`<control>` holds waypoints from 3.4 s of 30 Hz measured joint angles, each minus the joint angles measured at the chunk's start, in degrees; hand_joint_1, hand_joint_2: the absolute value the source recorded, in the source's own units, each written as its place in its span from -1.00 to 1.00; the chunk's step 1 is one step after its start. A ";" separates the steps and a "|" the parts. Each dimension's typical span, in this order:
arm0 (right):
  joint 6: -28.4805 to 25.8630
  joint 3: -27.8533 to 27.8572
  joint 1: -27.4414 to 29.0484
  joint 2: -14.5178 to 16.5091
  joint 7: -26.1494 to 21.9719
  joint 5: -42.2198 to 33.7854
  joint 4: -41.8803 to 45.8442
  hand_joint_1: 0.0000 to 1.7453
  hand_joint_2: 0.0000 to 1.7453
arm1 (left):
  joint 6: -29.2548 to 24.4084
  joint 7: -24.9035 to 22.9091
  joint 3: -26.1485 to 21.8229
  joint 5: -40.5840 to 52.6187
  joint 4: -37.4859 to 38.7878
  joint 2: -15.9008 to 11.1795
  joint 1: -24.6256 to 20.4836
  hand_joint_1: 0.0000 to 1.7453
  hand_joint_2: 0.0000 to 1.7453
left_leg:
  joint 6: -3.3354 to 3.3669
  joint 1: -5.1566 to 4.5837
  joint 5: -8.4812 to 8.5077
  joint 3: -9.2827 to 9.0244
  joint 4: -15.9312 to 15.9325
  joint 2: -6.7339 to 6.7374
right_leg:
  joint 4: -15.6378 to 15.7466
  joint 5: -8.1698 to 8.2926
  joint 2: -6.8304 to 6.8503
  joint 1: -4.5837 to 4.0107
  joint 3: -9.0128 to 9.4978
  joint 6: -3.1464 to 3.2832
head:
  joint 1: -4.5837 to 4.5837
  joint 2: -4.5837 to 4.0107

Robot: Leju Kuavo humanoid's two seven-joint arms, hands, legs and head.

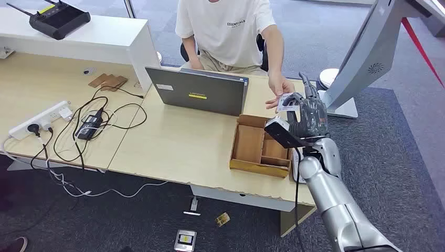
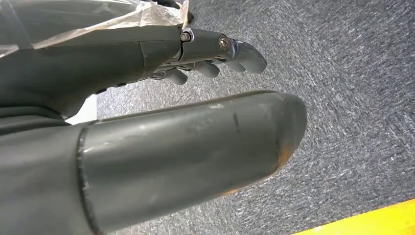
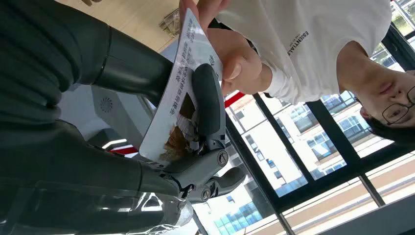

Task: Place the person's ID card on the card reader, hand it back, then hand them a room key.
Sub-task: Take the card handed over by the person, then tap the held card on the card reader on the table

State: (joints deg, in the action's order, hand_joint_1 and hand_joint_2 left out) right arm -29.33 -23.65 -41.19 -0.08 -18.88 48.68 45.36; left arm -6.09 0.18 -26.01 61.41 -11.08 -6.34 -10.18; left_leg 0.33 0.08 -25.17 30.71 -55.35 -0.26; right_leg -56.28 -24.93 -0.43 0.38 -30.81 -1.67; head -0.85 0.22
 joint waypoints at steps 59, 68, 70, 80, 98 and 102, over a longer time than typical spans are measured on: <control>12.03 7.67 10.39 -16.32 8.05 -2.27 -7.09 1.00 1.00 | -3.60 0.19 0.35 -1.07 0.01 -0.78 2.04 -1.00 -1.00 | 0.02 -0.01 -0.03 0.05 -0.02 -0.01 | 0.05 0.01 0.00 0.01 -0.05 -0.01 | 0.00 0.00; 12.70 7.62 12.08 -16.31 8.75 -2.05 -7.12 1.00 1.00 | -3.60 0.03 0.35 -0.50 0.00 -0.98 1.98 -1.00 -1.00 | 0.02 -0.01 -0.03 0.05 -0.02 0.00 | 0.05 0.01 0.00 0.01 -0.04 -0.02 | 0.00 0.00; 12.68 7.60 12.36 -16.28 8.90 -2.02 -7.11 1.00 1.00 | -3.60 -0.07 0.35 -0.44 0.00 -1.01 1.94 -1.00 -1.00 | 0.02 -0.01 -0.03 0.05 -0.02 0.00 | 0.05 0.01 0.00 0.01 -0.04 -0.02 | -0.01 0.00; 11.84 7.48 13.06 -15.59 8.48 -2.25 -6.74 1.00 1.00 | -3.61 -0.36 0.35 -0.33 0.00 -1.05 1.91 -1.00 -1.00 | 0.02 -0.01 -0.03 0.05 -0.02 0.00 | 0.04 0.01 0.00 0.01 -0.04 -0.01 | 0.00 0.00; 14.40 7.22 15.78 -14.91 7.92 -2.93 -1.66 1.00 1.00 | -3.51 0.01 0.35 1.13 0.00 -1.07 1.55 -1.00 -1.00 | 0.02 -0.01 -0.02 0.05 -0.02 0.00 | 0.05 0.01 0.00 0.01 -0.03 -0.01 | 0.00 0.00; 14.72 7.19 16.34 -14.90 7.99 -2.92 -0.96 1.00 1.00 | -3.49 0.04 0.35 1.43 0.00 -1.07 1.45 -1.00 -1.00 | 0.02 -0.01 -0.02 0.05 -0.02 0.00 | 0.04 0.01 0.00 0.01 -0.03 -0.01 | -0.01 0.00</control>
State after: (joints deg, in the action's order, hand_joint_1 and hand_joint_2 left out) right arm -14.62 -16.46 -24.85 -14.97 -10.90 45.76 44.40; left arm -9.57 0.21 -25.66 62.84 -11.08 -7.41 -8.73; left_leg 0.34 0.07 -25.20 30.75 -55.37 -0.26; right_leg -56.23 -24.92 -0.43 0.39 -30.84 -1.68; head -0.86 0.22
